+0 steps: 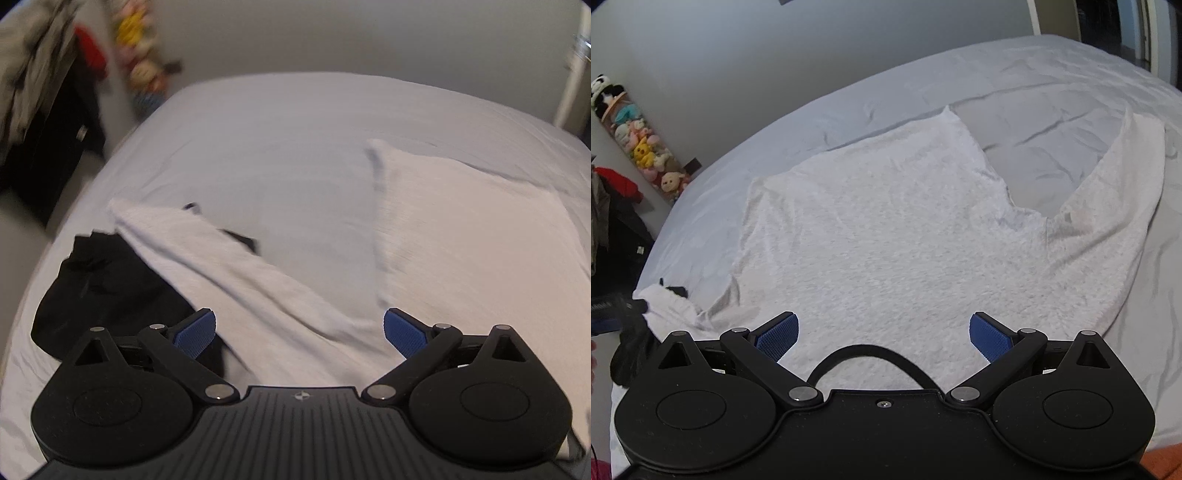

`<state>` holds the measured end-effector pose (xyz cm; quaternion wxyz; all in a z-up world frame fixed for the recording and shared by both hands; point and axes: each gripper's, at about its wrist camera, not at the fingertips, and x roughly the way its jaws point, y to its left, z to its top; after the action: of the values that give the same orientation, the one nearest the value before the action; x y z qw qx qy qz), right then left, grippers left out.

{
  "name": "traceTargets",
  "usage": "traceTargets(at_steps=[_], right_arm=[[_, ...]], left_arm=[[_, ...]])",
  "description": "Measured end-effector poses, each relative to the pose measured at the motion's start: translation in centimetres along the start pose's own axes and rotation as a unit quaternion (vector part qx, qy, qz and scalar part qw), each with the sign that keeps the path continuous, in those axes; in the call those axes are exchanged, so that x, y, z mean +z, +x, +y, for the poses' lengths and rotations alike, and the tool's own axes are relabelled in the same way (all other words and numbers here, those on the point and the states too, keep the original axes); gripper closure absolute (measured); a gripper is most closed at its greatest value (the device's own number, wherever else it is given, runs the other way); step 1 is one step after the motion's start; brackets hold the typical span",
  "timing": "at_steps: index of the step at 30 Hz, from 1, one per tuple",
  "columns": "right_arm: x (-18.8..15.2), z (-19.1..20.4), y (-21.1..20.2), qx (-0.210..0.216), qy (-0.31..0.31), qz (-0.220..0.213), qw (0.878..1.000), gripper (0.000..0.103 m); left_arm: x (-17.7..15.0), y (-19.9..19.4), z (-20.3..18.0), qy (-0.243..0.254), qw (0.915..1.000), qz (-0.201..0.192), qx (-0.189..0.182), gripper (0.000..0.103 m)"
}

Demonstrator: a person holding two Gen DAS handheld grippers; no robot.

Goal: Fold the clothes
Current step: 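Reach the left tool to the sleeve beside the black garment and grasp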

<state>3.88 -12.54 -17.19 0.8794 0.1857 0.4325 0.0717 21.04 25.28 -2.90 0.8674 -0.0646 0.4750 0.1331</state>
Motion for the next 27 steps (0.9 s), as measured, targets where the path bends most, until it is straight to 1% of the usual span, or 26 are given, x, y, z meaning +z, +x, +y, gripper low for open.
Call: traceTargets(at_steps=[1,2,4,6,8,10,12,15,16,18,21,25,27], right_arm=[[0.1,0.0,0.4,-0.001,-0.001,0.0,1.0,0.004],[0.1,-0.1,0.8,-0.001,-0.002,0.0,1.0,0.004],[0.2,-0.1,1.5,-0.003,-0.004,-0.001,1.0,0.004],[0.0,-0.1,2.0,-0.008,-0.004,-0.008,1.0,0.004],[-0.2,-0.2,2.4,-0.013,-0.004,-0.015,1.0,0.004],[-0.2,-0.1,3.0,-0.015,-0.006,-0.017,1.0,0.004],[-0.2,0.0,3.4,-0.015,-0.01,-0.017,1.0,0.004],[-0.2,0.5,4.1,-0.018,-0.021,-0.017,0.999,0.004],[-0.2,0.7,4.4,-0.02,-0.028,-0.016,0.999,0.004],[-0.3,1.0,4.7,-0.022,-0.037,-0.016,0.999,0.004],[-0.4,1.2,5.1,-0.026,-0.046,-0.017,0.998,0.004],[-0.6,1.1,5.6,-0.026,-0.045,-0.013,0.999,0.004],[-0.7,1.2,5.9,-0.027,-0.045,-0.009,0.999,0.004]], left_arm=[[0.7,0.6,1.0,-0.009,0.9999,0.005,0.005,0.01],[1.9,1.9,3.1,-0.028,0.9995,0.005,0.012,0.012],[2.9,2.8,4.9,-0.044,0.999,0.004,0.008,0.024],[4.5,4.3,7.5,-0.057,0.9983,0.01,0.006,0.029],[5.6,5.6,9.6,-0.066,0.9977,0.01,0.009,0.031],[6.6,7.0,12.2,-0.095,0.9954,0.008,0.008,0.035],[7.2,8.2,13.2,-0.108,0.9941,0.012,0.006,0.043],[7.9,10.1,14.9,-0.13,0.9913,0.017,0.009,0.05],[8.0,10.3,15.3,-0.137,0.9903,0.018,0.011,0.055],[8.3,11.2,16.9,-0.158,0.9871,0.014,0.02,0.057],[8.9,11.9,19.0,-0.18,0.9835,0.006,0.021,0.057],[8.9,12.2,21.2,-0.222,0.9749,-0.002,0.008,0.057],[8.6,12.6,22.1,-0.241,0.9704,0.002,-0.002,0.057]])
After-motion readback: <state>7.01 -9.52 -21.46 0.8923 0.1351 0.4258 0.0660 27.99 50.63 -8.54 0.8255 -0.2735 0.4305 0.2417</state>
